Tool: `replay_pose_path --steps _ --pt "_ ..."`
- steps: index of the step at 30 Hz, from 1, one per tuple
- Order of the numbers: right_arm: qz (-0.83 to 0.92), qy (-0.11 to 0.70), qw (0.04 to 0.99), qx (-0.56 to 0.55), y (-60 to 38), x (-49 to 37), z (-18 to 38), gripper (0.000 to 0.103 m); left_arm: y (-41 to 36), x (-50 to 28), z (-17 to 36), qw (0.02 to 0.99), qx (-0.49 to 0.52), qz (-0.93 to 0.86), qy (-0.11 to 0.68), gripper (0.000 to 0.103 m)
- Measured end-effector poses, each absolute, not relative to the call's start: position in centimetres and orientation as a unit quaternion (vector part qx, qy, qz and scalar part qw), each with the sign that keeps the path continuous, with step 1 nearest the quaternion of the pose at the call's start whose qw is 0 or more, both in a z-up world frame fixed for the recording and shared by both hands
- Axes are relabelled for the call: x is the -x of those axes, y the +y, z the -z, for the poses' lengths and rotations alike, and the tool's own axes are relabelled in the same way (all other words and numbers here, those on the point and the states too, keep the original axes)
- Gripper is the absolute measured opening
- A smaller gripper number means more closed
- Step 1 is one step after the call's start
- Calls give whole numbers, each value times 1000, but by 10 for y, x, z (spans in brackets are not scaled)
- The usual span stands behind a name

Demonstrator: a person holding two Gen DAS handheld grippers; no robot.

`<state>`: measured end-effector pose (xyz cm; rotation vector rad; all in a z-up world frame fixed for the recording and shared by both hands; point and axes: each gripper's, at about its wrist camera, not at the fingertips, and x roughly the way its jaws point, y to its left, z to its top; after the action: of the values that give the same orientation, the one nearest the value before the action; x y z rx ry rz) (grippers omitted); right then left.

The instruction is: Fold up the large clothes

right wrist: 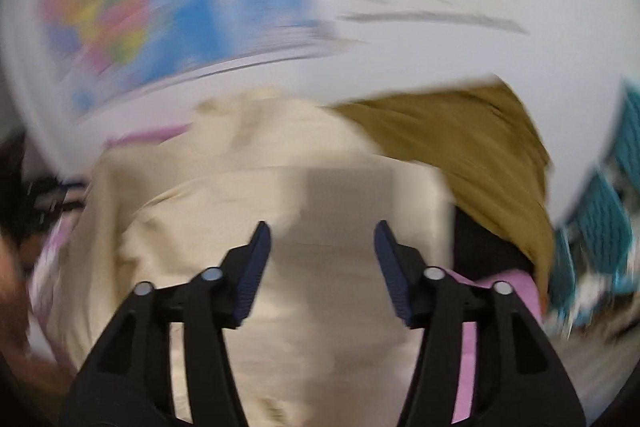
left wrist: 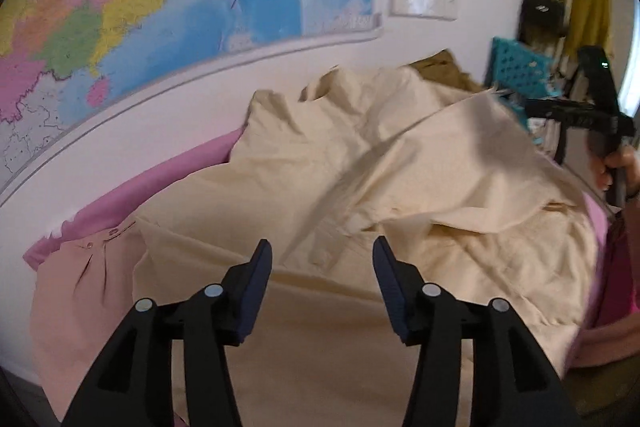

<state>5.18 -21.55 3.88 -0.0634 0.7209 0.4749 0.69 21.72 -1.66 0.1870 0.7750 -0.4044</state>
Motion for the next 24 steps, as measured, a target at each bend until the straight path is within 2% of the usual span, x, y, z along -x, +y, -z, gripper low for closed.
replay_pose_path --steps 1,5,7,10,12,14,16,19,21,22,24 --pt "-252 346 902 53 -197 -48 -39 61 212 1 17 899 -87 209 374 64" --pt "-342 349 861 139 -109 -38 -27 62 188 22 24 885 -69 269 373 68" --pt "-369 353 841 176 -68 -40 -14 61 176 29 32 883 -75 280 371 73" --pt "-379 379 822 193 -26 -53 6 43 164 29 50 873 -86 271 397 70" --pt "-384 404 809 189 -11 -60 21 23 172 27 60 872 -73 257 410 63" --pt "-382 440 790 190 -2 -61 43 17 193 31 61 877 -44 247 409 63" --pt "-392 468 762 216 8 -52 63 18 212 31 61 882 -20 230 410 63" --pt "-403 457 765 210 0 -40 58 23 233 33 62 888 -4 207 411 62" --pt "-414 457 771 157 -16 -39 43 38 241 33 61 890 5 201 408 62" --pt "-431 450 773 121 -30 -35 32 42 243 34 61 893 9 200 404 62" --pt "-451 445 768 95 -44 -25 21 58 245 36 58 897 14 201 395 62"
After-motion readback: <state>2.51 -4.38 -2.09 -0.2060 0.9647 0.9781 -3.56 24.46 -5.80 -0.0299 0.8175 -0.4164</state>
